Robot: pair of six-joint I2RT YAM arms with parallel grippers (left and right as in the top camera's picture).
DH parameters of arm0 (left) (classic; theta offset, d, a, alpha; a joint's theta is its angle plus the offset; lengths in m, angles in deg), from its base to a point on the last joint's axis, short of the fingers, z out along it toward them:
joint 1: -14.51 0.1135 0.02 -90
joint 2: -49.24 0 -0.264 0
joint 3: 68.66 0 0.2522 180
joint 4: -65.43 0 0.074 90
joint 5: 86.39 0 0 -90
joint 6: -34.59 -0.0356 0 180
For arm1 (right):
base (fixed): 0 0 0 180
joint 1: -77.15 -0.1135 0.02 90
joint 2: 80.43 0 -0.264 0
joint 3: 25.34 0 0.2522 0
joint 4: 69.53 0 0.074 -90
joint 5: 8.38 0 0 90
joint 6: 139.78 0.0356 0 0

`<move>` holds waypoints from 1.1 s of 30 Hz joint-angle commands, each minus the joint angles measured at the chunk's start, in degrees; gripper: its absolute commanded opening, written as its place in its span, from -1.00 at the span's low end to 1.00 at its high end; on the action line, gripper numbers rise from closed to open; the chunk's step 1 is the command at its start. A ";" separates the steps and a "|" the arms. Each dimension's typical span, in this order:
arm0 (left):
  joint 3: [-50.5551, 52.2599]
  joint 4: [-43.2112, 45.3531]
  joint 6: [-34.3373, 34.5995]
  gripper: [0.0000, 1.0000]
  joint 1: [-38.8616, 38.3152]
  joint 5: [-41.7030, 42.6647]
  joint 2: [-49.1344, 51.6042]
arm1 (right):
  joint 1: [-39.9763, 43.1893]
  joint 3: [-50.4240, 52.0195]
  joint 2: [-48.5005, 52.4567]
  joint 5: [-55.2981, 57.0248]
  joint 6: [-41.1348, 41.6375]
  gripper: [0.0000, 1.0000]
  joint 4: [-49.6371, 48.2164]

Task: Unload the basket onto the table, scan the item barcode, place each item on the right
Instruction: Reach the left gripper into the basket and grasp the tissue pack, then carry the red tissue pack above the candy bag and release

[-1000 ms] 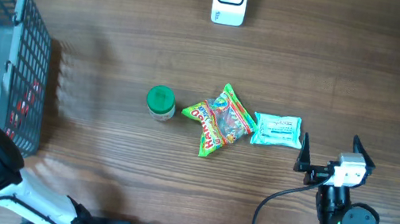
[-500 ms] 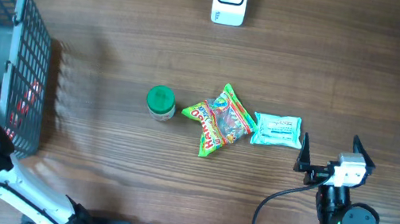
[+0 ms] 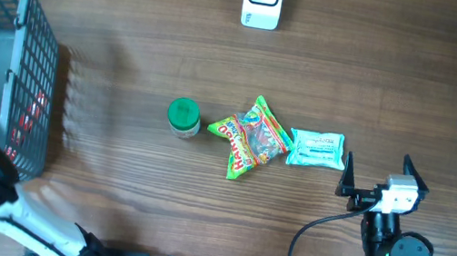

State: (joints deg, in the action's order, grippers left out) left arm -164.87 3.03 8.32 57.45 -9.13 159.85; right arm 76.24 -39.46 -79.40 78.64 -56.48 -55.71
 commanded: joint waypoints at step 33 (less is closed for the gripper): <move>0.28 13.05 -15.50 -0.92 -72.94 4.11 -7.54 | 0.13 0.07 -0.44 -0.04 0.68 1.00 -0.09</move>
State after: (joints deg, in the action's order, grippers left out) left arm -165.48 13.72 -6.11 -13.78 -2.77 145.70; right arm 76.24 -39.46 -79.40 78.66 -56.48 -55.71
